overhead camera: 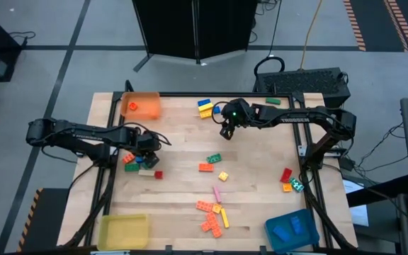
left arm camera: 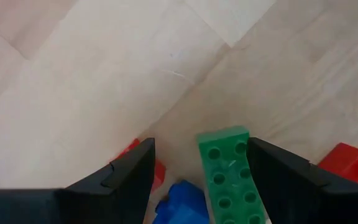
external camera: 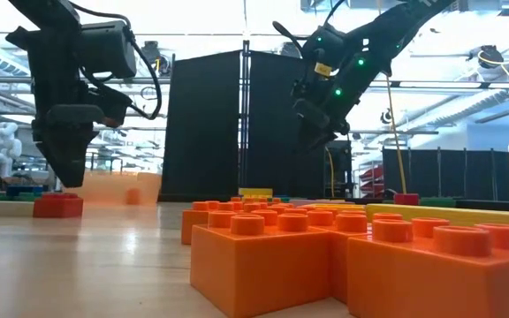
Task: Sort blocks by size
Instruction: Put the orange 8 stud game piece into the blue bin
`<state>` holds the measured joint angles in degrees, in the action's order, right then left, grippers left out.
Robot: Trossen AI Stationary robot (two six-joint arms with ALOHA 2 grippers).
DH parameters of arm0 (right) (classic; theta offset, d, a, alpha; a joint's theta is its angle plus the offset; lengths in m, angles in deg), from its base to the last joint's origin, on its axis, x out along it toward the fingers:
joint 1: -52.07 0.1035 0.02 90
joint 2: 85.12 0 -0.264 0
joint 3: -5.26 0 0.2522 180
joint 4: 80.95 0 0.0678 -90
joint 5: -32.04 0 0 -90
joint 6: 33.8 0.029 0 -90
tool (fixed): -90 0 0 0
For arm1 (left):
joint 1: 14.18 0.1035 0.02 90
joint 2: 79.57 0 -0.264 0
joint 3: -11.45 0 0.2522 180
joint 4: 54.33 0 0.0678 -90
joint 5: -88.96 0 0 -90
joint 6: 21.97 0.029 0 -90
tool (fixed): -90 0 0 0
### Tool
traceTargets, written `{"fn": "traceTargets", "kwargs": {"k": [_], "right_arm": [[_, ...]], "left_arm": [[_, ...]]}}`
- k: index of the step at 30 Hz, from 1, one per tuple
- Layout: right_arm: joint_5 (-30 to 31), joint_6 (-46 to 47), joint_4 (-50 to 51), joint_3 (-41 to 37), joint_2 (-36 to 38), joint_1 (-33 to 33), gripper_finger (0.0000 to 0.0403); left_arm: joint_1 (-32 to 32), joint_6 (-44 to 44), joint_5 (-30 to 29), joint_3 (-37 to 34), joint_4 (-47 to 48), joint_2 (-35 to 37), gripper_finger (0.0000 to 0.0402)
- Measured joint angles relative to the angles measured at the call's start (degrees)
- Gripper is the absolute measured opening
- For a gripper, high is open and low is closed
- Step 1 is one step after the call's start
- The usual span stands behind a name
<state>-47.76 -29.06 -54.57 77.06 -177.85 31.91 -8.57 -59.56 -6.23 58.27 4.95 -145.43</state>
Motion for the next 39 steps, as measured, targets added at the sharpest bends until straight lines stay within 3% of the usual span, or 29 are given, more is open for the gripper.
{"fn": "traceTargets", "kwargs": {"k": [9,17,28,39], "right_arm": [[-0.07,0.19,0.09,0.0,-0.02,0.0,0.0205],[-0.07,0.17,0.66,0.0,-0.02,0.0,0.0205],[-0.07,0.15,1.01,0.0,-0.04,0.0,0.0205],[-0.13,0.15,1.03,0.0,-0.04,0.0,0.0205]], "left_arm": [[2.13,-7.21,-3.63,0.0,2.06,0.0,0.0253],[4.35,-13.03,-3.67,0.0,12.12,0.0,0.0242],[4.85,-8.59,1.97,0.0,15.25,0.0,0.0192],[4.87,-7.03,3.48,0.0,15.85,-1.75,0.0189]]}}
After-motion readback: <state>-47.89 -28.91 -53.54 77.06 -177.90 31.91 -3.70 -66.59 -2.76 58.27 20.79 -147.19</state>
